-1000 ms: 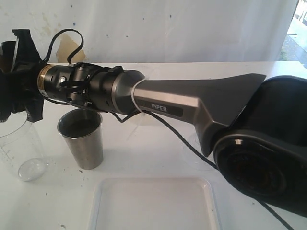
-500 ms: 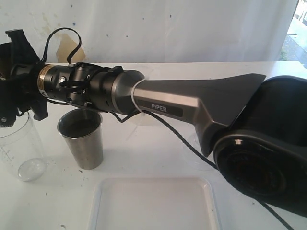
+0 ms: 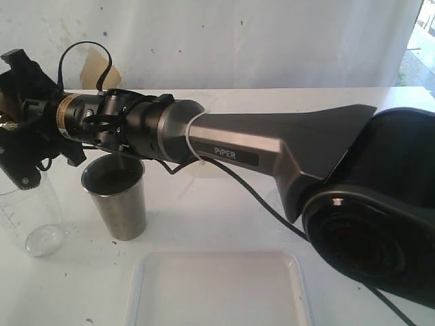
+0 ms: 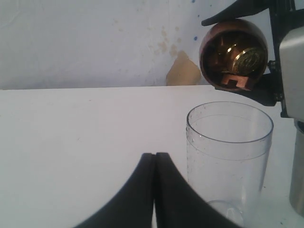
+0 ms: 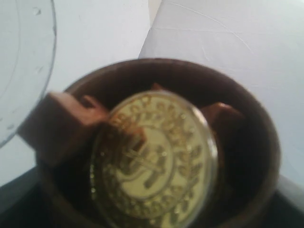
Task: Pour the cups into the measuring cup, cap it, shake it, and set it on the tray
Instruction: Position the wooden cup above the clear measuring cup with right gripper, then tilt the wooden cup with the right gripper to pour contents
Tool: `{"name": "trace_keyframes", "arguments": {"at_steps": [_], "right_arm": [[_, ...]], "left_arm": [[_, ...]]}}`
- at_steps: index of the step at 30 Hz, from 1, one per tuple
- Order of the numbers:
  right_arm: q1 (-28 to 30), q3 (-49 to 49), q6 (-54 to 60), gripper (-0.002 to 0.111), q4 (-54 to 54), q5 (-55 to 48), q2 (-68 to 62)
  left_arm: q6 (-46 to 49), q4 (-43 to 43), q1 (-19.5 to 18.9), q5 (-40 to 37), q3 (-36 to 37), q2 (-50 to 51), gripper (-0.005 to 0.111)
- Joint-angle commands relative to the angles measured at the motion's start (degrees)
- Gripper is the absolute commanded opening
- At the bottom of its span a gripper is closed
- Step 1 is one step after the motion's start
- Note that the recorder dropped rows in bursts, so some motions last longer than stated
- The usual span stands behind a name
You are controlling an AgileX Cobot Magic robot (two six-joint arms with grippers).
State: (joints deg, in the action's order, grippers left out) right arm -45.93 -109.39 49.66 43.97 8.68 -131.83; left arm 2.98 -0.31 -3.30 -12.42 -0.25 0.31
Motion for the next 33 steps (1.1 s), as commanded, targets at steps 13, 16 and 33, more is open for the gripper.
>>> {"name": "trace_keyframes", "arguments": {"at_steps": [13,16,33], "right_arm": [[-0.31,-0.48,11.77,0.0,-0.26,0.58,0.33],[-0.31,-0.48,12.5,0.0,-0.26,0.78,0.33],[-0.93,-0.48,6.38,0.0,-1.08,1.72,0.33]], "left_arm": [[-0.1,-0.53,0.06,0.76,0.25,-0.31,0.0],[-0.1,-0.53,0.06,0.76,0.25,-0.31,0.0],[-0.1,-0.53,0.06,0.76,0.25,-0.31,0.0]]}}
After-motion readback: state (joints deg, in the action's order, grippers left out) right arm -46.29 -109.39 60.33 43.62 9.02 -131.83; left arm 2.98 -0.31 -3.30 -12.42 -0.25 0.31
